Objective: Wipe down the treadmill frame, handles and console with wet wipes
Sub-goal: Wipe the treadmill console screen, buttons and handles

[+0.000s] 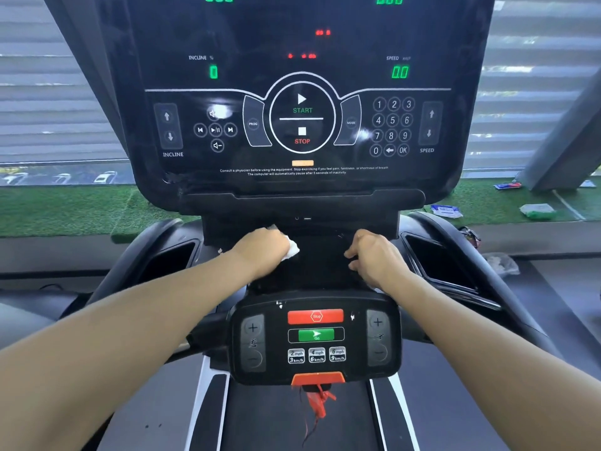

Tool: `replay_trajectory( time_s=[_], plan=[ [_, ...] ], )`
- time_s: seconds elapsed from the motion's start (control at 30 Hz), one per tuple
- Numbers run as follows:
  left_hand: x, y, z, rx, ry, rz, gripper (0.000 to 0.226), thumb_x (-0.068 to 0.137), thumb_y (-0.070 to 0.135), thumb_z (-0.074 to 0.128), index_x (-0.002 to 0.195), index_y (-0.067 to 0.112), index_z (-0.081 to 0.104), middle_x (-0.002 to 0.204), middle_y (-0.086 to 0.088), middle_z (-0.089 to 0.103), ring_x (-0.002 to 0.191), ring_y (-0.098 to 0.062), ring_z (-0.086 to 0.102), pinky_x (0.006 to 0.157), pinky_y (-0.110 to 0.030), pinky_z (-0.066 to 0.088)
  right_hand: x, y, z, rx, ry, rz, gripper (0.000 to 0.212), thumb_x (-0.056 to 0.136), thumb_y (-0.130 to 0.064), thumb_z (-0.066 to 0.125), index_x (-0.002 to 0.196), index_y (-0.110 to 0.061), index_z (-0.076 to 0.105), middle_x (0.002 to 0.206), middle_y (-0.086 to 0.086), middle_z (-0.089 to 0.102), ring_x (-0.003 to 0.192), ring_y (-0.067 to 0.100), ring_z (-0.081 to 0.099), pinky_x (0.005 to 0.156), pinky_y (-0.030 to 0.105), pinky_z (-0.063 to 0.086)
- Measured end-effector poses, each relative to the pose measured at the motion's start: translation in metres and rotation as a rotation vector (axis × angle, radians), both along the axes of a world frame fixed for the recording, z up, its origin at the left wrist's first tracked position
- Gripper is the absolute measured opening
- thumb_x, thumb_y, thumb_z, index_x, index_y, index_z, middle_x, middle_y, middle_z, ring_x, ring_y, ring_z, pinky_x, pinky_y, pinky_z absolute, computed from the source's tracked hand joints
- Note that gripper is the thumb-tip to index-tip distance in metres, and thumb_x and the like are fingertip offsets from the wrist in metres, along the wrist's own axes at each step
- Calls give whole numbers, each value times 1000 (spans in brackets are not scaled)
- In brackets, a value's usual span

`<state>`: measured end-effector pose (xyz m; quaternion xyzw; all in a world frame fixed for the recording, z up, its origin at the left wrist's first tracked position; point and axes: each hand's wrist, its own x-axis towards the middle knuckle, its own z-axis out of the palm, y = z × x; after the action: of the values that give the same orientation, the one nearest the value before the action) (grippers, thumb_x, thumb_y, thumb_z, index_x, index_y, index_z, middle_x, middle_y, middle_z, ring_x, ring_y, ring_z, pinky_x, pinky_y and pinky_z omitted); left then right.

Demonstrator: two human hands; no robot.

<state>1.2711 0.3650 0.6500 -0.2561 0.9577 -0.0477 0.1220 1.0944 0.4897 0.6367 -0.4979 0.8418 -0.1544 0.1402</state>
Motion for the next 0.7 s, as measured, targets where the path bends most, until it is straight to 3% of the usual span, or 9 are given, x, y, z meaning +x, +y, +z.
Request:
replay_trajectory(
  time_s=[0.1,0.13,0.2,0.3,0.33,0.4,0.5,0.63,0.7],
  plan=[
    [9,4,-5,50,3,-79,26,77,-7,49,83,18,48,72,3,38,58,-23,42,51,-24,26,-2,-2,-2,6,8,4,17,82,-2,64,90,-15,58,95,4,68,83,23,62,71,28,47],
    [12,2,-7,85,10,-74,22,84,-2,48,89,18,52,71,4,40,63,-23,46,53,-24,31,-2,-3,-1,11,3,-1,16,82,-3,65,90,-15,58,95,4,68,81,22,61,69,27,45],
    [13,-5,-6,144,81,-29,16,94,13,45,104,20,56,90,3,59,84,-27,58,70,-30,44,-3,-5,-1,27,18,6,17,80,-5,68,93,-15,62,99,2,68,89,25,62,72,28,47],
    [7,-11,-5,257,134,95,33,101,28,34,124,20,56,121,-9,56,95,-21,44,81,-30,32,-3,-6,-1,39,39,20,19,79,-8,70,96,-13,63,104,1,67,100,27,62,80,30,49],
    [5,-12,-6,252,147,79,33,102,28,32,123,19,57,119,-10,55,93,-20,38,81,-30,30,-3,-6,-2,38,42,20,19,79,-8,70,96,-13,63,104,1,67,100,26,62,80,30,48],
    [3,-9,-8,288,210,191,25,102,26,31,100,22,56,94,-2,54,90,-20,37,79,-30,31,-4,-6,-3,38,55,31,19,80,-9,70,98,-12,65,104,0,67,100,25,62,80,29,48],
    [4,-4,-6,307,223,346,36,101,17,32,65,26,35,69,8,32,86,-22,39,75,-29,33,-5,-7,-3,31,70,39,19,79,-8,70,98,-12,66,104,0,66,99,25,62,81,30,49],
    [-5,13,7,256,166,385,33,80,-6,43,61,15,27,65,-2,31,63,-22,32,52,-25,25,-3,-5,-3,25,65,29,18,80,-7,68,97,-12,65,103,1,66,99,27,62,80,30,48],
    [-9,16,14,261,118,371,29,70,-6,46,59,12,27,62,-5,30,55,-18,23,50,-25,20,-4,-5,-3,33,70,36,19,81,-8,68,99,-12,65,105,2,66,100,27,62,80,30,48]
  ],
)
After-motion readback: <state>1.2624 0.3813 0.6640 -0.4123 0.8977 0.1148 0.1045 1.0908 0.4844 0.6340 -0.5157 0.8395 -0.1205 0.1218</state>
